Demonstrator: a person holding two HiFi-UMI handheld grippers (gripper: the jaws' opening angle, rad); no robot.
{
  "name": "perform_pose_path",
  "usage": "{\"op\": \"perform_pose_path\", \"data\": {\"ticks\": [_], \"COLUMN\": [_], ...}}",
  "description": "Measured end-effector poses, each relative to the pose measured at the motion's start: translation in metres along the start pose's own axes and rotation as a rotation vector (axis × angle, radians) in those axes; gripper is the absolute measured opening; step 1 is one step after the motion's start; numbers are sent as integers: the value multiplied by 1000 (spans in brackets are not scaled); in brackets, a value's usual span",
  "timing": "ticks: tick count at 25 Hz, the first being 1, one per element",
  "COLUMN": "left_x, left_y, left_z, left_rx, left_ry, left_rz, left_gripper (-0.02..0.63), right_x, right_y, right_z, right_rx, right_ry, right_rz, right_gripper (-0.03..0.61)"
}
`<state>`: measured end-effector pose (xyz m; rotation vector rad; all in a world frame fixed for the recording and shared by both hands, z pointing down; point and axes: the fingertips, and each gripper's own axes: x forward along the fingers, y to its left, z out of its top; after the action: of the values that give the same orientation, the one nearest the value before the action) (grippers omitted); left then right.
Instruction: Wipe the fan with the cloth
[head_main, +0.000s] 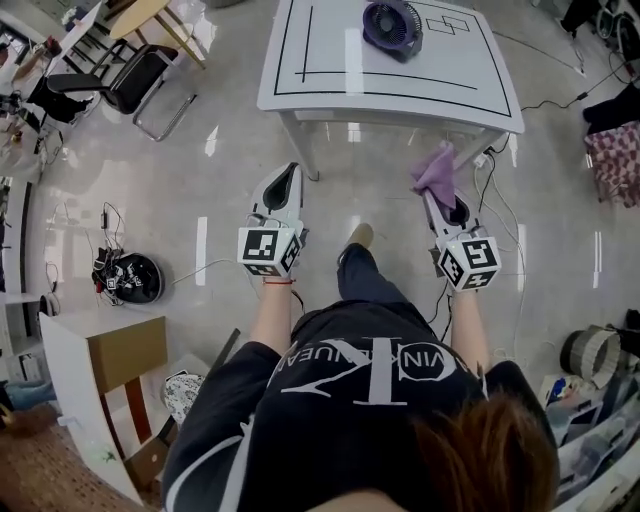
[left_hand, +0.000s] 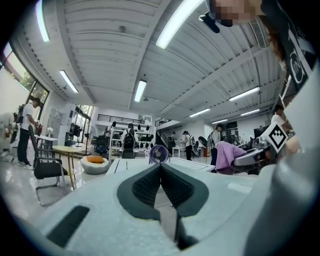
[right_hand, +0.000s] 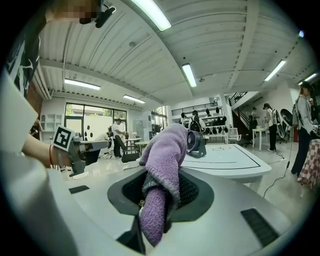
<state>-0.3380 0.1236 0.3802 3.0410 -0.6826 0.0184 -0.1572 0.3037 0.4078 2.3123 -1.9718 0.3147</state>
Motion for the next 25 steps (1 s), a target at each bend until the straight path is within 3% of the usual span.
{"op": "perform_pose_path", "data": {"ticks": [9,16,25], "left_x": [97,165,224], "left_y": [64,75,110], "left_z": [7,2,7], "left_rx": [-4,14,20], "left_ry": [20,60,58], "left_rz": [-4,-83,-105], "left_gripper": [11,11,11], "right_x": [110,160,220], "right_y": [-35,-69,-95], "right_z": [27,29,37], "right_rx": [19,49,63], "right_ry": [7,38,40], "right_rz": [22,-15,-22], "right_gripper": [106,106,106]}}
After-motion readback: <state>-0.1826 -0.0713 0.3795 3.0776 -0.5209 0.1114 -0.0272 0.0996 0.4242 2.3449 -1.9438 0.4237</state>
